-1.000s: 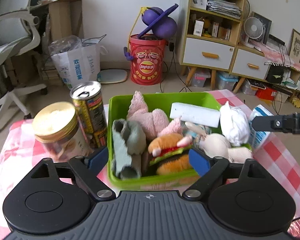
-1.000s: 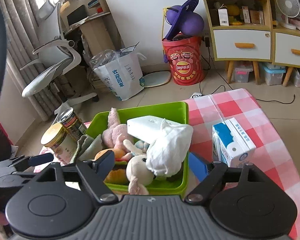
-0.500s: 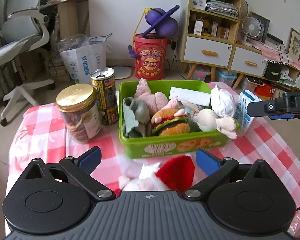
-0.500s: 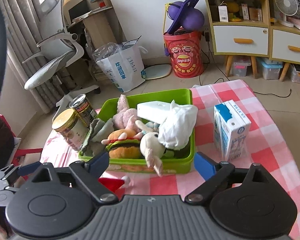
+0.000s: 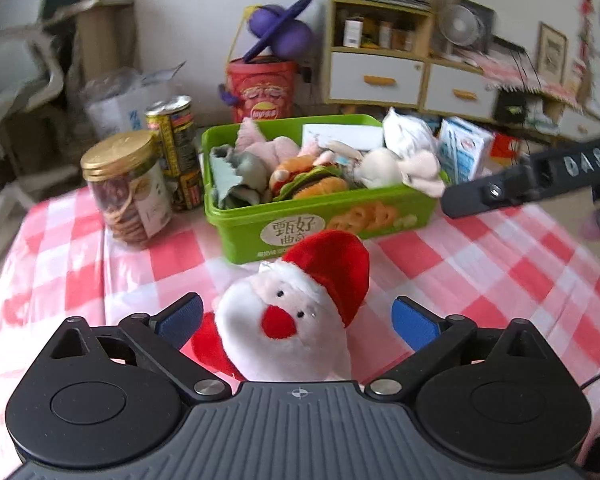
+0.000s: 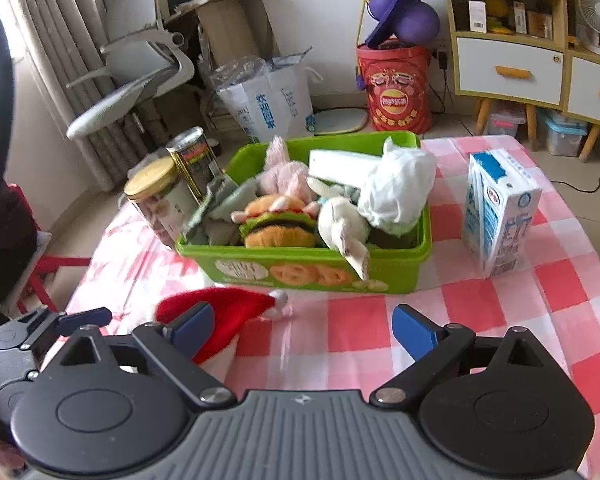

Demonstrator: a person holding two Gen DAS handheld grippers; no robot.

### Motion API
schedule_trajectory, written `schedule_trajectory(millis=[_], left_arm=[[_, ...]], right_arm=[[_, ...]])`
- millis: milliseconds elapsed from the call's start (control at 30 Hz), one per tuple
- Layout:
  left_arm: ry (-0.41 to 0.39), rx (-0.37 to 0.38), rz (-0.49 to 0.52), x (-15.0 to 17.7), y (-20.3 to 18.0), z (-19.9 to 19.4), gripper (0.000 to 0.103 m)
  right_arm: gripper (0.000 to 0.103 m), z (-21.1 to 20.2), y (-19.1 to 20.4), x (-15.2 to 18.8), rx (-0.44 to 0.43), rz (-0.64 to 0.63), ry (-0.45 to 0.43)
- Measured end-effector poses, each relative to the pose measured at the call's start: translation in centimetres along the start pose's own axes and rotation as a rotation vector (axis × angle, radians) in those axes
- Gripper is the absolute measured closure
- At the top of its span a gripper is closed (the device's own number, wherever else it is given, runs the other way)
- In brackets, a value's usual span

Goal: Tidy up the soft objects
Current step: 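Grasp the Santa plush with the left tool while the right tool approaches the white plush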

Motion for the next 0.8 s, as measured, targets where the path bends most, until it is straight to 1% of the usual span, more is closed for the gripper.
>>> schedule_trajectory(millis=[67, 100, 133, 167, 233, 333, 433, 567, 667, 800], left_arm=[[0.009, -0.036, 0.022, 0.6, -0.1, 0.5, 0.015], [0.021, -0.044, 0.019, 0.9, 0.0, 0.8, 0.028], [0.032, -0.051, 0.012, 1.2, 0.1, 1.0, 0.034], [0.031, -0.062, 0.010, 1.3, 0.3, 1.1, 0.036], [0.016, -0.068, 0.004, 1.2, 0.6, 1.0, 0.043], [0.004, -0.053, -0.068, 0.6, 1.4, 0.5, 0.046], [-0.014, -0.047, -0.152, -0.2, 2.4, -0.2, 0.047], [-0.023, -0.054, -0.233, -0.9, 3.8, -1.1, 0.047], [-0.026, -0.071, -0.273, -1.2, 4.9, -1.5, 0.047], [-0.016, -0.127, -0.304, -1.0, 6.6, -1.8, 0.047]], right_arm=[[0.021, 0.2, -0.4, 0.4, 0.018, 0.004, 0.009], [0.021, 0.3, -0.6, 0.4, 0.021, 0.012, 0.012], [0.021, 0.4, -0.8, 0.5, 0.021, 0.025, 0.015], [0.021, 0.5, -0.9, 0.6, 0.020, 0.036, 0.018], [0.021, 0.8, -1.2, 0.9, 0.013, 0.055, 0.028], [0.021, 1.1, -1.3, 1.4, 0.011, 0.056, 0.049], [0.021, 1.3, -1.4, 1.7, 0.015, 0.047, 0.055], [0.021, 1.7, -1.3, 1.9, 0.014, 0.051, 0.064], [0.021, 2.2, -0.8, 2.2, 0.003, 0.050, 0.065], [0.021, 3.3, 1.0, 3.2, -0.036, 0.041, 0.091]])
Point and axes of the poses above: each gripper's, at about its wrist camera, not at the fingertips, and z roughly the way its jaws point, y to its left, x to its underside, the point moved 9 cm from there along z, roughly the way its jaws point, and after that the axes turned 8 degrees about -y, right-handed, at the moved point
